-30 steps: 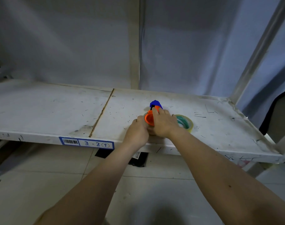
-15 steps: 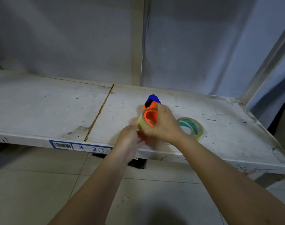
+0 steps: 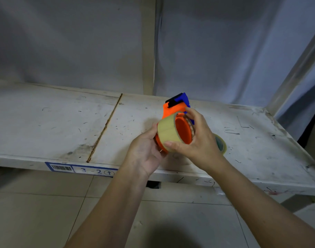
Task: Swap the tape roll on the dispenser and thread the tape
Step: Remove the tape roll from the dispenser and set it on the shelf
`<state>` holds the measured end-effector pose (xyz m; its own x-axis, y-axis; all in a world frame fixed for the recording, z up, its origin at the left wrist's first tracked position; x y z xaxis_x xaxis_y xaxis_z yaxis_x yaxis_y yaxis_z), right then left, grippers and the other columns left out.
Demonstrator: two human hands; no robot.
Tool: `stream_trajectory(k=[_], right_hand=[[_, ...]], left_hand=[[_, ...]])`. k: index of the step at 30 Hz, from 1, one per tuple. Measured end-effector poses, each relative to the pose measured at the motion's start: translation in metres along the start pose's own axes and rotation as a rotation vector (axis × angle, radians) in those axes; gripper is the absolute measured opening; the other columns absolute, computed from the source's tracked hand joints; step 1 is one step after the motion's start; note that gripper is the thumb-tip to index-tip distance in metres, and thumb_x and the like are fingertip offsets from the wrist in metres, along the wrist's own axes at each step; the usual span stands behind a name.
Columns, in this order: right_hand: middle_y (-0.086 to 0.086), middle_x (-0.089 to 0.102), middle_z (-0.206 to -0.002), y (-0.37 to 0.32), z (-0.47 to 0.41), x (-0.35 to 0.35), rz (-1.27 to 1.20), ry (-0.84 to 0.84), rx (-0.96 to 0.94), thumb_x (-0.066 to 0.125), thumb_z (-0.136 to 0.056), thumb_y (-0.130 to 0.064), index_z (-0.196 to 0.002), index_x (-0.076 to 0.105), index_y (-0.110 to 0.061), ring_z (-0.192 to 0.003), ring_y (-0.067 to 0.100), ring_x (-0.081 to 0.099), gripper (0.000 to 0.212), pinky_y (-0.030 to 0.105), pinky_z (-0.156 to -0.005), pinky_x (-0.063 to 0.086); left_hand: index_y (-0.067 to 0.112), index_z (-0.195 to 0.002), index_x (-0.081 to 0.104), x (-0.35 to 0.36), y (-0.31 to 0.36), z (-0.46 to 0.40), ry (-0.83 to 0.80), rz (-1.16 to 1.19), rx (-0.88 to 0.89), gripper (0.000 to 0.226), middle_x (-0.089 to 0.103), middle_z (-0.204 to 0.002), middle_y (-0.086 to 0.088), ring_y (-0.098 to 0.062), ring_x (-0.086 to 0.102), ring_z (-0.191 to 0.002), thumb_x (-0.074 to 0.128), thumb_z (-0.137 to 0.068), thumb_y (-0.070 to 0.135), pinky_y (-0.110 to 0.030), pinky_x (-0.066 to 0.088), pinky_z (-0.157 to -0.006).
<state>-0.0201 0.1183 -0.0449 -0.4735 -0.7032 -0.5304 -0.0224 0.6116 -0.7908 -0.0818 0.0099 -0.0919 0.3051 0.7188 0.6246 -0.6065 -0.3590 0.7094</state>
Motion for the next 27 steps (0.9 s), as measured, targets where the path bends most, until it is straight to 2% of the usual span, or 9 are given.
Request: stream_trajectory(k=[4, 7, 11, 15, 18, 20, 22, 24, 27], right_hand=[[-0.018, 0.034, -0.13, 0.0, 0.001, 0.0, 0.02, -0.039, -0.048, 0.075, -0.053, -0.058, -0.141, 0.024, -0.034, -0.123, 0.006, 0.042, 0.104, 0.034, -0.099, 0.046], [-0.016, 0.034, -0.13, -0.007, 0.0, -0.003, 0.12, -0.067, -0.126, 0.074, -0.054, -0.057, -0.141, 0.027, -0.029, -0.121, 0.007, 0.043, 0.103, 0.034, -0.094, 0.046], [-0.002, 0.039, -0.14, -0.023, 0.008, 0.002, 0.346, -0.121, -0.348, 0.078, -0.06, -0.05, -0.142, 0.032, -0.018, -0.123, 0.011, 0.044, 0.099, 0.028, -0.089, 0.044], [0.001, 0.037, -0.142, -0.027, 0.01, 0.002, 0.435, -0.138, -0.418, 0.073, -0.061, -0.056, -0.142, 0.032, -0.016, -0.125, 0.014, 0.043, 0.099, 0.028, -0.094, 0.045], [-0.009, 0.038, -0.128, -0.019, 0.007, -0.004, 0.286, -0.066, -0.217, 0.068, -0.056, -0.062, -0.136, 0.038, -0.023, -0.113, 0.006, 0.045, 0.094, 0.018, -0.085, 0.044], [-0.009, 0.044, -0.123, -0.003, 0.001, -0.019, 0.064, 0.076, 0.02, 0.063, -0.055, -0.066, -0.128, 0.044, -0.029, -0.108, 0.011, 0.051, 0.084, 0.028, -0.086, 0.05], [-0.007, 0.048, -0.123, 0.01, -0.002, -0.032, -0.059, 0.149, 0.164, 0.06, -0.057, -0.07, -0.126, 0.047, -0.032, -0.107, 0.014, 0.055, 0.08, 0.038, -0.087, 0.052], [-0.008, 0.046, -0.126, 0.011, -0.004, -0.036, -0.071, 0.128, 0.197, 0.063, -0.061, -0.068, -0.13, 0.045, -0.035, -0.11, 0.014, 0.054, 0.079, 0.036, -0.089, 0.051], [-0.006, 0.042, -0.127, 0.014, -0.008, -0.042, -0.055, 0.159, 0.214, 0.072, -0.069, -0.054, -0.135, 0.043, -0.035, -0.111, 0.014, 0.051, 0.074, 0.034, -0.095, 0.046]], left_hand=[[0.006, -0.104, 0.065, -0.002, 0.011, 0.001, 0.138, -0.252, 0.17, 0.035, 0.073, -0.096, -0.015, -0.023, 0.071, -0.082, 0.039, -0.098, 0.029, -0.035, 0.057, -0.073], [0.01, -0.094, 0.064, -0.004, 0.014, 0.001, 0.208, -0.302, 0.149, 0.027, 0.072, -0.087, -0.011, -0.02, 0.069, -0.075, 0.042, -0.097, 0.027, -0.034, 0.057, -0.069], [0.007, -0.097, 0.063, -0.013, 0.013, 0.001, 0.26, -0.285, 0.049, 0.026, 0.068, -0.087, -0.01, -0.022, 0.065, -0.078, 0.045, -0.096, 0.026, -0.035, 0.054, -0.069], [0.006, -0.097, 0.063, -0.01, 0.015, 0.003, 0.284, -0.31, 0.089, 0.027, 0.068, -0.092, -0.014, -0.027, 0.065, -0.086, 0.043, -0.097, 0.025, -0.044, 0.055, -0.08], [0.01, -0.082, 0.06, -0.014, 0.021, 0.006, 0.35, -0.275, 0.2, 0.028, 0.066, -0.089, -0.015, -0.03, 0.064, -0.089, 0.041, -0.098, 0.025, -0.05, 0.052, -0.091], [0.017, -0.079, 0.055, -0.026, 0.03, 0.009, 0.43, -0.224, 0.273, 0.026, 0.065, -0.088, -0.009, -0.028, 0.064, -0.093, 0.04, -0.098, 0.026, -0.05, 0.049, -0.095], [0.021, -0.087, 0.056, -0.036, 0.039, 0.01, 0.462, -0.21, 0.32, 0.022, 0.065, -0.097, -0.008, -0.026, 0.063, -0.1, 0.038, -0.098, 0.03, -0.051, 0.048, -0.097], [0.016, -0.105, 0.055, -0.04, 0.04, 0.007, 0.436, -0.18, 0.326, 0.024, 0.064, -0.105, -0.008, -0.025, 0.063, -0.101, 0.036, -0.099, 0.03, -0.051, 0.049, -0.096], [0.009, -0.132, 0.043, -0.041, 0.022, -0.005, 0.361, -0.001, 0.169, 0.039, 0.061, -0.112, -0.014, -0.027, 0.062, -0.099, 0.032, -0.1, 0.028, -0.051, 0.049, -0.093]])
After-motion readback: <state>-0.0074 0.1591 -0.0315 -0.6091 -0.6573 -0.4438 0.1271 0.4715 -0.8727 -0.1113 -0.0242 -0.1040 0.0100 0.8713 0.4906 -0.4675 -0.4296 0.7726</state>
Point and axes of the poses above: each hand's wrist, its own z-axis away from the middle knuckle, its own x-axis out of the palm, y = z × x, the point moved 7 cm from there along -z, towards the middle knuckle
